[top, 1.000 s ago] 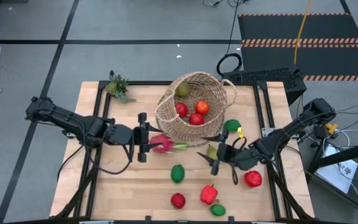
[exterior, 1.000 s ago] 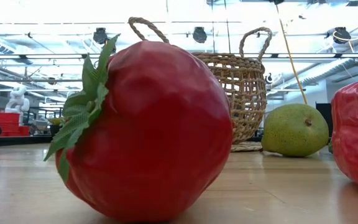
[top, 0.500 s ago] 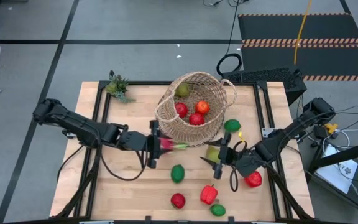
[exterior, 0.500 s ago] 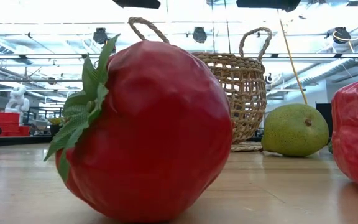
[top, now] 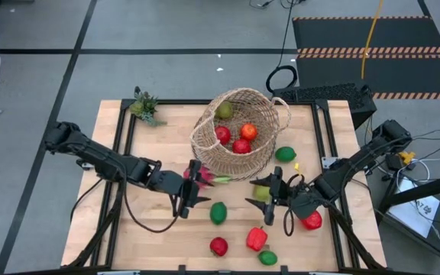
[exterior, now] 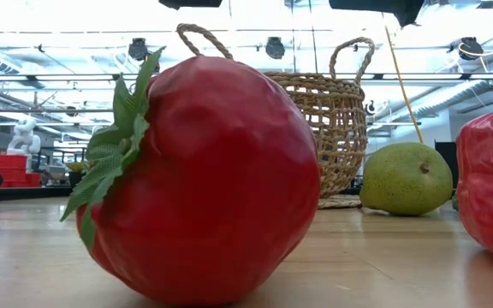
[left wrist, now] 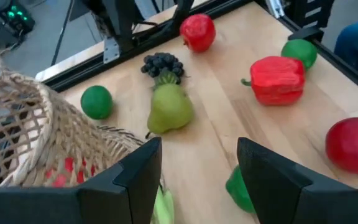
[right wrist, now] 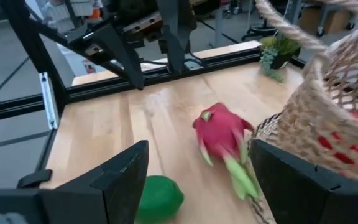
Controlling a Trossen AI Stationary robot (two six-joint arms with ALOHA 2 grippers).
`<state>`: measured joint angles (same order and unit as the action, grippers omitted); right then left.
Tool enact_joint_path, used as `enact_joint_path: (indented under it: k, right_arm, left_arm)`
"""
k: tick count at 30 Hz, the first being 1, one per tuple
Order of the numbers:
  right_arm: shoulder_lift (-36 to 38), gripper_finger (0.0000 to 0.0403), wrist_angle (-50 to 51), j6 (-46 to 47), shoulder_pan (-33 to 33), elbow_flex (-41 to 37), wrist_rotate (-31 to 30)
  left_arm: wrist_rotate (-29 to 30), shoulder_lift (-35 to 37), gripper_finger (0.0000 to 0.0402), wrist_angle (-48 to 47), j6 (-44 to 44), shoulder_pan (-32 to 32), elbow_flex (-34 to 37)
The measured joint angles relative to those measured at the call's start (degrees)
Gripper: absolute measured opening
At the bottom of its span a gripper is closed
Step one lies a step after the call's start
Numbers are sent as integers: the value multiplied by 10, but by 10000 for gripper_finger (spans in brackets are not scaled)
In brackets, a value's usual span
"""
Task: Build produce basket
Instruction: Put the red apple into the basket
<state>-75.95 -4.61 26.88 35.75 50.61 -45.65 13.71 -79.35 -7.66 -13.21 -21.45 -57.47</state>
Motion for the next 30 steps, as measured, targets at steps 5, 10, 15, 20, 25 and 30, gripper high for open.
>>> enact_joint_path:
  k: [5, 10, 15, 20, 25, 30]
  right_arm:
    - [-28, 274, -49, 1, -1, 0, 24]
    - [-64, 274, -55, 1, -1, 34, 43]
    - [-110, 274, -47, -2, 5, 83, 79]
    - [-146, 274, 0, 12, 7, 136, 101]
    - [-164, 274, 42, 31, 12, 160, 116]
    - [-167, 274, 70, 64, 19, 161, 129]
  left_arm:
    - [-2, 0, 209, -5, -16, -28, 0]
    - [-30, 0, 209, -12, -15, -62, -6]
    - [-24, -9, 209, -46, 13, -105, -54]
    - [-1, -43, 209, -56, 20, -148, -91]
    - [-2, -89, 209, -60, 66, -185, -97]
    - [30, -143, 209, -53, 78, -220, -97]
